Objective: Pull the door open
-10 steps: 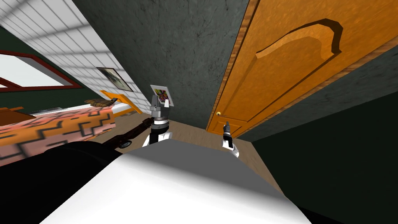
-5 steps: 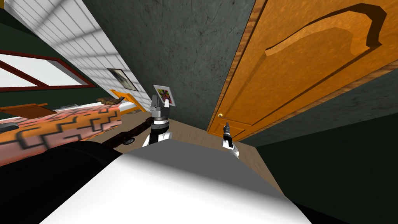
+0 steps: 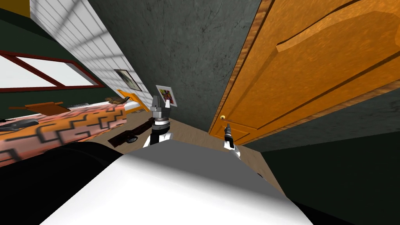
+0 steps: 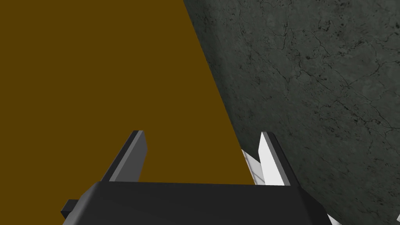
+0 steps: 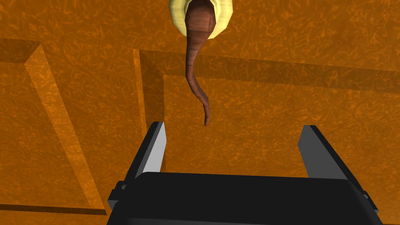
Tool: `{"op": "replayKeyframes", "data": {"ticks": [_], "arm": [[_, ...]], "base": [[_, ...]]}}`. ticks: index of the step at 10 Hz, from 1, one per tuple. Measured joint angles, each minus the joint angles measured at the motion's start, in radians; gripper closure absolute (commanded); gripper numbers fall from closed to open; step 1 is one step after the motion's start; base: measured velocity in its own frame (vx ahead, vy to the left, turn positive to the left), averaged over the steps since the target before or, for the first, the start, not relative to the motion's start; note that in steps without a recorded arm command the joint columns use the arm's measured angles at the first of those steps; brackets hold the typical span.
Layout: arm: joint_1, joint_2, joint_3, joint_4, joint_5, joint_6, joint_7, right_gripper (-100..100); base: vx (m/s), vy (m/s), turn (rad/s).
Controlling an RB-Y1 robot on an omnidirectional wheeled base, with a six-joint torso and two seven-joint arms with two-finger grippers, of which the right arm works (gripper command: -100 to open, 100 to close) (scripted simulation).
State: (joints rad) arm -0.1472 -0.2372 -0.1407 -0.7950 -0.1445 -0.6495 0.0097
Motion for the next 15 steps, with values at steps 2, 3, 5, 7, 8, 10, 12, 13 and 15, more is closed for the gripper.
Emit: {"op": "replayKeyframes", "data": {"ticks": [2,3,5,7,8,10,12,13,15], "arm": [[-0.025,-0.007,-0.003,0.056,-0.003,-0.010,-0.005,-100],[-0.045,-0.010,-0.005,0.098,-0.005,-0.017,-0.006,-100],[-0.057,-0.015,-0.006,0.136,-0.007,-0.026,-0.011,-100],[-0.048,-0.033,-0.015,0.153,-0.013,-0.038,-0.023,-100],[-0.031,-0.044,-0.020,0.140,-0.018,-0.039,-0.032,-100],[-0.019,-0.077,-0.029,0.161,-0.027,-0.057,-0.058,-100],[0.012,-0.096,-0.041,0.138,-0.036,-0.055,-0.073,-100],[0.007,-0.101,-0.043,0.153,-0.038,-0.060,-0.076,-100],[0.006,-0.101,-0.043,0.154,-0.038,-0.061,-0.076,100]], "base": [[0.053,-0.031,0.093],[0.065,-0.052,0.124],[0.073,-0.010,0.064],[0.208,-0.029,0.142],[0.206,-0.040,0.159],[0.200,-0.013,0.120],[0.163,-0.012,0.078],[0.043,-0.006,0.002],[-0.008,0.001,-0.001]]}}
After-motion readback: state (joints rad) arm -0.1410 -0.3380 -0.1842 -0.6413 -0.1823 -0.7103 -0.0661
